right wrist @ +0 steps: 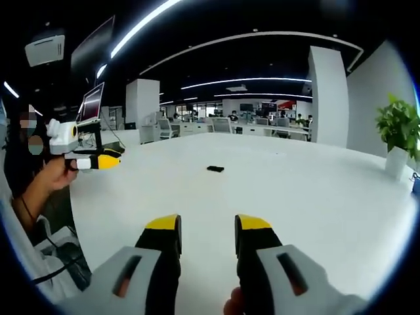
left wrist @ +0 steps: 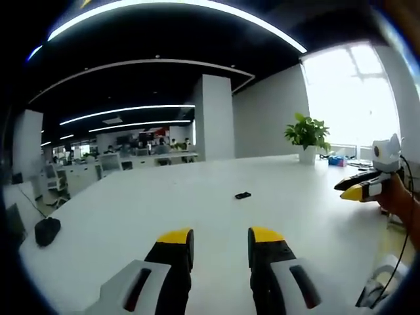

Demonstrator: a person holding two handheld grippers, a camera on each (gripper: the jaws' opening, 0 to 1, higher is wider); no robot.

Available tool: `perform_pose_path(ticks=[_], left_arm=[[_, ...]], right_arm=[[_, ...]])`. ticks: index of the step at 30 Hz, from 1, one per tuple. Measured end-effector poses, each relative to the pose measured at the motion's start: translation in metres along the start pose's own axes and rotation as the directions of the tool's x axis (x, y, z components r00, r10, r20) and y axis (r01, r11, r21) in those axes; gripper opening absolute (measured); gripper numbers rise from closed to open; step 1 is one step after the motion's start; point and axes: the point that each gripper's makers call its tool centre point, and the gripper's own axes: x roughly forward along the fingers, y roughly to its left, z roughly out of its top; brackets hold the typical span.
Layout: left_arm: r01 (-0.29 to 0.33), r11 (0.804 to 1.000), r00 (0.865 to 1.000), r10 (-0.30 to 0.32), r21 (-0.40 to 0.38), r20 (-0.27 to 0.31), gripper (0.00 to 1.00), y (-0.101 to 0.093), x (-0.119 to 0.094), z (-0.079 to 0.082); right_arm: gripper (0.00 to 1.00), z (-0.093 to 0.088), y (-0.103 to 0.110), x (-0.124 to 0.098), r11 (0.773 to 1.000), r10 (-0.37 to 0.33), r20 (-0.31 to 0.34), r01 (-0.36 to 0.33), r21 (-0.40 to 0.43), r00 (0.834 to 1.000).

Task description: Snap the two parts of the plastic buckle together until the buckle closes and remains connected.

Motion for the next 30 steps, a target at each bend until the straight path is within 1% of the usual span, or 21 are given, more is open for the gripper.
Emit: perform_pose_path(ticks=[3, 12, 18, 25, 30], left_arm=[[-0.008, 1.0, 1.0, 0.008, -0.006, -0.006, 0.33, 0.0035, -0.0007, -0.0024], [-0.009, 1.0, 1.0, 0.009, -0.002, -0.002, 0.33, 0.001, -0.0001, -0.0013], [-0.023, 1.0, 1.0, 0.023, 0.0, 0.0, 0.33, 0.0053, -0.0014, 0.0005], [-0.023, 1.0, 1.0, 0.023, -0.002, -0.015, 0.33, 0.006, -0.0022, -0.0043], [-0.024, 1.0, 1.0, 0.024, 0.0, -0.005, 0.33, 0.0067, -0.0039, -0.0014]], right_arm=[[0.32, -0.0012, -0.0006, -0.0009, 1.0, -0.004, -0.003, 0.004, 0.0, 1.0], [0.32, 0.0002, 0.0006, -0.0004, 1.0, 0.004, 0.004, -0.004, -0.002, 1.0], [0.32, 0.0005, 0.0001, -0.0012, 1.0, 0.002, 0.004, -0.002, -0.008, 1.0], [0.32, 0.0018, 0.0014, -0.0014, 1.0, 0.002, 0.005, -0.002, -0.012, 1.0], [0.32, 0.0027, 0.001, -0.0009, 1.0, 0.0, 0.002, 0.0, -0.021, 1.0]])
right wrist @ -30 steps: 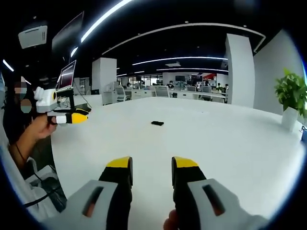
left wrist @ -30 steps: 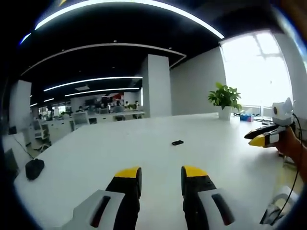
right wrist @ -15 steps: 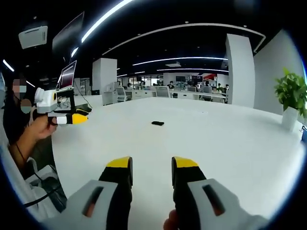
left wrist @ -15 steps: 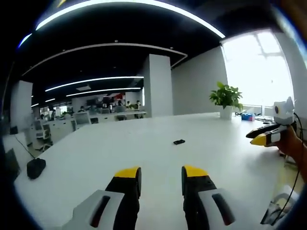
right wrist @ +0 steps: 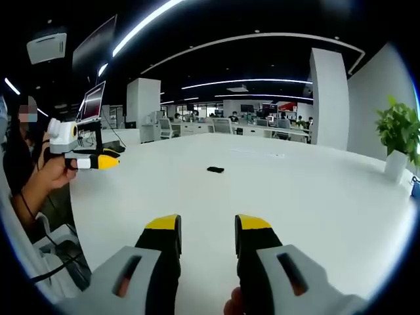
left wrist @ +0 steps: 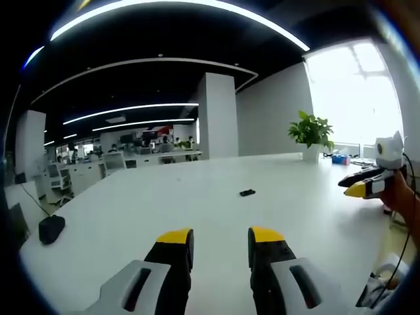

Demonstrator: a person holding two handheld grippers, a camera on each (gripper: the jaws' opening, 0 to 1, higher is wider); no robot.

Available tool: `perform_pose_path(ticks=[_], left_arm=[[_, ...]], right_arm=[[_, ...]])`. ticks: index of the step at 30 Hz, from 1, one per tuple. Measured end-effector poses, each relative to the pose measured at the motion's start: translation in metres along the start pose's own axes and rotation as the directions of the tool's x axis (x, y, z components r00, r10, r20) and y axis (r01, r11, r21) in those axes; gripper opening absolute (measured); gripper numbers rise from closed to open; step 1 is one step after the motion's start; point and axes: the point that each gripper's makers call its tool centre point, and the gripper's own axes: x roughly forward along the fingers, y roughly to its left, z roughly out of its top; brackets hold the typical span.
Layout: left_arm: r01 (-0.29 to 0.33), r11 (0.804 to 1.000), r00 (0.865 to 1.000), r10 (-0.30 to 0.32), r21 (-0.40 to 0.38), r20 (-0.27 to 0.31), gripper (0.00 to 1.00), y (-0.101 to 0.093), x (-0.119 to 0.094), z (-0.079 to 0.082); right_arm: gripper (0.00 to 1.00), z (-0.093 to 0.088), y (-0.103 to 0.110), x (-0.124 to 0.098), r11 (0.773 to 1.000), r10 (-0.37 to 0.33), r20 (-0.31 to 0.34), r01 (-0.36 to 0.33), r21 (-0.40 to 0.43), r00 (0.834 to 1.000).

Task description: Snap the two parts of the plastic buckle together until the buckle closes and remains connected.

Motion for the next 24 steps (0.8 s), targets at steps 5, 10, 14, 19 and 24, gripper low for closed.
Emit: perform_pose_path(ticks=[5, 10, 14, 19, 24], left_arm=[[-0.002, 1.0, 1.0, 0.002, 0.002, 0.001, 0.33, 0.0008, -0.0005, 0.002], [0.0, 1.0, 1.0, 0.0, 0.002, -0.009, 0.33, 0.0002, 0.0032, -0.0003], [0.003, 1.0, 1.0, -0.003, 0.007, -0.01, 0.33, -0.0016, 0.0036, 0.0014], [-0.002, 1.0, 1.0, 0.002, 0.008, -0.006, 0.33, -0.0002, 0.0037, 0.0033], [-0.005, 1.0, 1.0, 0.005, 0.003, -0.003, 0.33, 0.0014, 0.0027, 0.0037]], right_arm=[[0.32, 0.0011, 0.001, -0.0012, 1.0, -0.002, 0.001, 0.002, -0.004, 1.0], [0.33, 0.0003, 0.0011, -0.0051, 1.0, -0.01, -0.004, 0.01, -0.014, 1.0], [0.33, 0.0025, 0.0018, -0.0053, 1.0, -0.008, 0.003, 0.008, -0.011, 1.0], [0.33, 0.0046, 0.0032, -0.0022, 1.0, -0.002, 0.007, 0.002, -0.012, 1.0], [0.33, 0.0042, 0.0038, -0.0019, 1.0, 0.0, 0.008, 0.0, -0.006, 1.0]])
